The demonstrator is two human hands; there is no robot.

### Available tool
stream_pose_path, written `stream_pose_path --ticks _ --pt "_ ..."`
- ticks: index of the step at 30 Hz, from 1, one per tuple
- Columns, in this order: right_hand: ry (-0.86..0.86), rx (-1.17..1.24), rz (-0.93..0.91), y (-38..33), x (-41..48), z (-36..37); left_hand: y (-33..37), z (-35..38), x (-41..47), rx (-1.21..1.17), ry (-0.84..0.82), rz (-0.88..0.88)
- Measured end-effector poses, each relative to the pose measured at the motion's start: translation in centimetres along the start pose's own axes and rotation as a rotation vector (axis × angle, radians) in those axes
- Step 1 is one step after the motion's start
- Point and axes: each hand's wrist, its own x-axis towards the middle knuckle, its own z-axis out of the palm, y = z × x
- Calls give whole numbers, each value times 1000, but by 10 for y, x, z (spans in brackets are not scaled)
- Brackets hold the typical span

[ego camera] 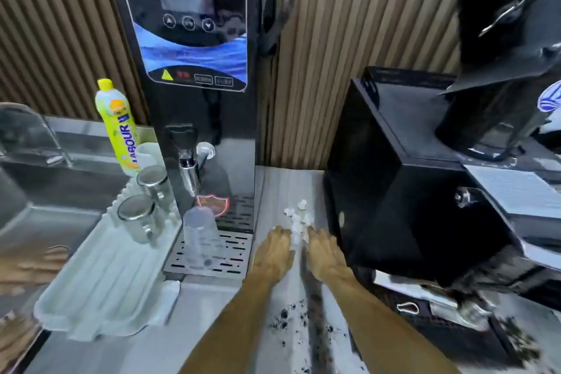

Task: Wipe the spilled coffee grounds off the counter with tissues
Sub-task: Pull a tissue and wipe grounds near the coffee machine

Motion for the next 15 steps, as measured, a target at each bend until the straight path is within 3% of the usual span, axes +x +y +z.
stream_pose_path --ticks 7,15 --pt "109 -47 54 -1 34 21 -4 26 39 -53 112 -22" --pt "145 14 80 -1 30 27 -17 39 42 -99 159 80"
